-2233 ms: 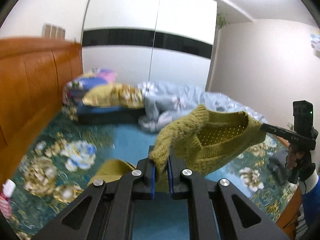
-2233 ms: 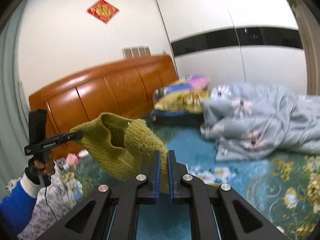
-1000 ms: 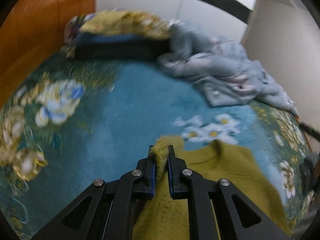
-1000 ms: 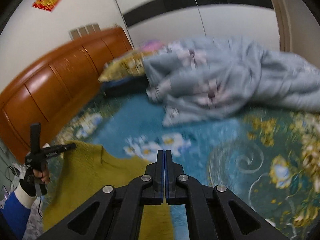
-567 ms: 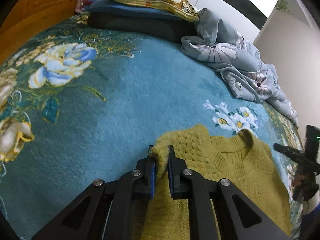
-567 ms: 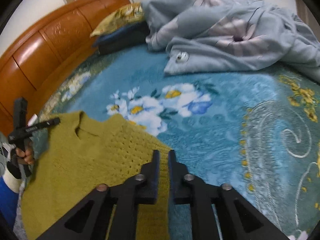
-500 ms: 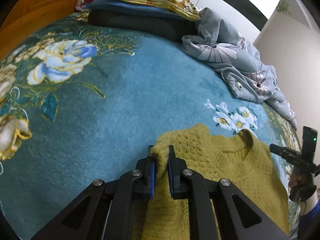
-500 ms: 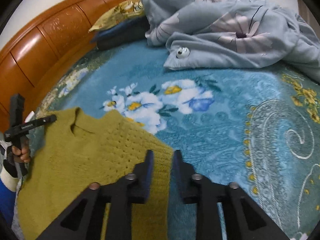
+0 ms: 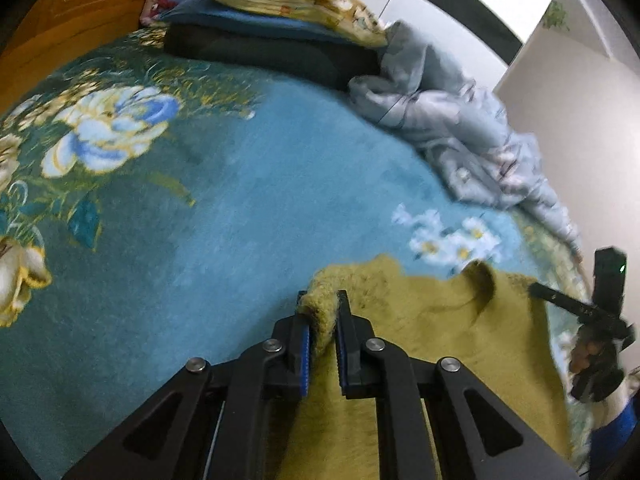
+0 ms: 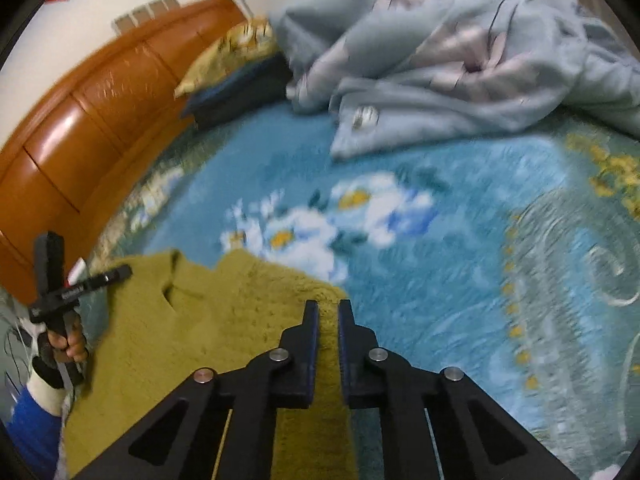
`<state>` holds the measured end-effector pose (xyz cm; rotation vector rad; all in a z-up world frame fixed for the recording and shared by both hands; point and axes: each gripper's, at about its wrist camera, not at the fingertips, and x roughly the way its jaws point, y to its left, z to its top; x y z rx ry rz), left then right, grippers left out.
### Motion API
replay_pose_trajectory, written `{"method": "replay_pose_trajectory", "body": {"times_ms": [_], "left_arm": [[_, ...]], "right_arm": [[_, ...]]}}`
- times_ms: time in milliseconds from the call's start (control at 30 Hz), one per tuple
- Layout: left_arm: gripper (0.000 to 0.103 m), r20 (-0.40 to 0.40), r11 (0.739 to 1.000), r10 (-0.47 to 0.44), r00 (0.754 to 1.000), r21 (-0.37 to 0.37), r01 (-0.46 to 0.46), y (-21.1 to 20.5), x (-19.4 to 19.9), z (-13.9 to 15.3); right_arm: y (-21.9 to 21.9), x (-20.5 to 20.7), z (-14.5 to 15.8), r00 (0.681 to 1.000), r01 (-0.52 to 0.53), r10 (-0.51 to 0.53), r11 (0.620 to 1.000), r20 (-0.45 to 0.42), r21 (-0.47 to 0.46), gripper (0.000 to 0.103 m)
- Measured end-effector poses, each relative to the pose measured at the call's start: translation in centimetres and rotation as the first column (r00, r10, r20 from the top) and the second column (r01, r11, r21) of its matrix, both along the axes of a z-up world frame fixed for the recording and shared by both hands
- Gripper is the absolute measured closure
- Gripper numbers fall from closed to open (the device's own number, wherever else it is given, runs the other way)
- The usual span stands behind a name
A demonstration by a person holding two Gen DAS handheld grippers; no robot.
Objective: Fold clothes
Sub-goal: 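Lower the held sweater flat onto the bed with both tools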
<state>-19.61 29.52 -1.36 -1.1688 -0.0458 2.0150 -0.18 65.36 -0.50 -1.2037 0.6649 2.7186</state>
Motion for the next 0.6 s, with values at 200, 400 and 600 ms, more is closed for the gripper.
{"method": "replay_pose_trajectory", "body": {"times_ms": [200,400,600], "left_arm": [[0.092,-0.148,0.996,-0.045,0.988,0.067,0.056,5.9,-0.6,7.4],[0.092,-0.171,1.0,-0.001,0.985,-0.006,0.0,12.6,-3.2,7.0],[0.092,-0.095,0.993,0.032,0.995,-0.107,-0.042,15.1,-5.0,0.2]], "right_arm": [[3.5,0.9,8.3,0.982,0.128,-0.104,0.98,-0.157,0.151,0.095],[7.7,-0.9,8.7,0.965,0.248,-0.224,0.95,-0.139,0.19,0.095],[9.2,-3.0,1.5,0.964,0.264,-0.264,0.951,-0.025,0.158,0.095]]}}
